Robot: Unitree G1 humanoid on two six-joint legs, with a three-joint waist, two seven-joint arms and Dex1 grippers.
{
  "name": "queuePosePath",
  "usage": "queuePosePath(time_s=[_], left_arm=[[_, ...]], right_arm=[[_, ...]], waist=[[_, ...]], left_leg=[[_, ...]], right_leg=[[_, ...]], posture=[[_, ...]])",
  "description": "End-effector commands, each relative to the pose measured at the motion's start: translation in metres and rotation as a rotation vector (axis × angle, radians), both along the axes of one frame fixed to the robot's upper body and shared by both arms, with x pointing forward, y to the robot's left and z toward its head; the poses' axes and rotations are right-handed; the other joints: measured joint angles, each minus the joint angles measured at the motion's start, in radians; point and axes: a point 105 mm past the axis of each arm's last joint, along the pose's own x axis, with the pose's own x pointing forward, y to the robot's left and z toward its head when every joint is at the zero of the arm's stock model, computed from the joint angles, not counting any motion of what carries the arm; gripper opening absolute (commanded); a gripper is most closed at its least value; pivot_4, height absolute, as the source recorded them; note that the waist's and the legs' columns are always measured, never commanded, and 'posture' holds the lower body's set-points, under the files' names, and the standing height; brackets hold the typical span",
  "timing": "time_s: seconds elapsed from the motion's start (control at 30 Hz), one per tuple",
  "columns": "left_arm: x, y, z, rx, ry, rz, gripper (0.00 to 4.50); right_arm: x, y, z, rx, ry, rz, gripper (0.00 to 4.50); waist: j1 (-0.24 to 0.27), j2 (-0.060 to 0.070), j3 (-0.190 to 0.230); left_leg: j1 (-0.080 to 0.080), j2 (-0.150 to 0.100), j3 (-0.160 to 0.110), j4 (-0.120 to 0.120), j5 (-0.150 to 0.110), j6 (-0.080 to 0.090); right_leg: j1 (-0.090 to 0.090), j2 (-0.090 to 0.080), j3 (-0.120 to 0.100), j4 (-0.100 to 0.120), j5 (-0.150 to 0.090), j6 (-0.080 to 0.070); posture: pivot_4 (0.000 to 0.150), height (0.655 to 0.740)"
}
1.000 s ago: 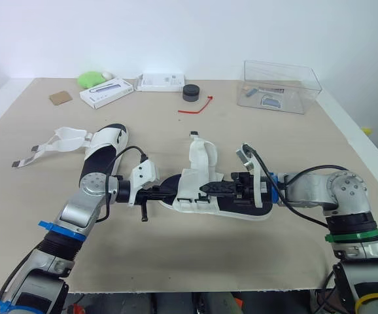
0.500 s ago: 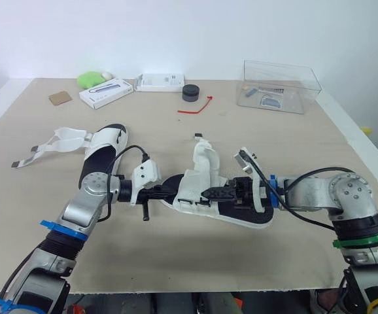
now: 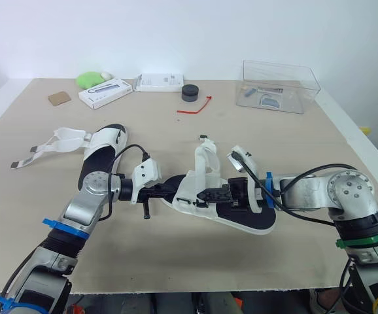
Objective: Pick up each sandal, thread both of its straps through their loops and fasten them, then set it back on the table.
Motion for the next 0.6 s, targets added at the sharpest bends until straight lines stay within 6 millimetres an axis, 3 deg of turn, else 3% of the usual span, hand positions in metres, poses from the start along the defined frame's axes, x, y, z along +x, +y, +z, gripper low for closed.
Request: queuePosePath(time_s=[0.03,0.27,0.3,0.37,0.47,0.6], left_arm=[[0.005,0.006,-0.012,0.054,0.023,0.042,0.00],[0.004,0.005,-0.013,0.049,0.025,0.042,0.00],[0.004,0.004,-0.013,0.048,0.026,0.043,0.00],[0.004,0.004,-0.013,0.047,0.027,0.043,0.00],[0.004,0.004,-0.014,0.047,0.027,0.042,0.00],[0.005,0.002,-0.013,0.044,0.028,0.038,0.00]], right_arm=[[-0.012,0.006,0.004,-0.038,-0.039,0.070,0.04],[-0.014,0.004,-0.002,-0.099,-0.079,0.071,0.04],[-0.015,0.005,0.000,-0.097,-0.089,0.082,0.56],[-0.016,0.005,0.003,-0.099,-0.114,0.094,0.84],[-0.012,0.002,0.009,-0.103,-0.147,0.094,2.29],[0.003,-0.002,0.021,-0.108,-0.191,0.081,2.29]], waist=[[0.000,0.000,0.000],[0.000,0.000,0.000],[0.000,0.000,0.000],[0.000,0.000,0.000],[0.000,0.000,0.000],[0.000,0.000,0.000]], left_leg=[[0.000,0.000,0.000,0.000,0.000,0.000],[0.000,0.000,0.000,0.000,0.000,0.001],[0.000,0.000,0.000,0.000,0.000,0.001],[0.000,0.000,0.000,0.000,0.000,0.000],[0.000,0.000,0.000,0.000,0.000,0.000],[0.000,0.000,0.000,0.000,0.000,0.000]], right_leg=[[0.000,0.000,0.000,0.000,0.000,0.000],[0.000,0.000,0.000,-0.001,0.000,0.000],[0.000,0.000,0.000,-0.001,0.000,0.000],[0.000,0.000,0.000,-0.001,0.000,0.000],[0.000,0.000,0.000,-0.001,0.000,0.000],[0.000,0.000,0.000,-0.001,0.001,0.000]], posture=[[0.150,0.7400],[0.150,0.7400],[0.150,0.7400],[0.150,0.7400],[0.150,0.7400],[0.150,0.7400]])
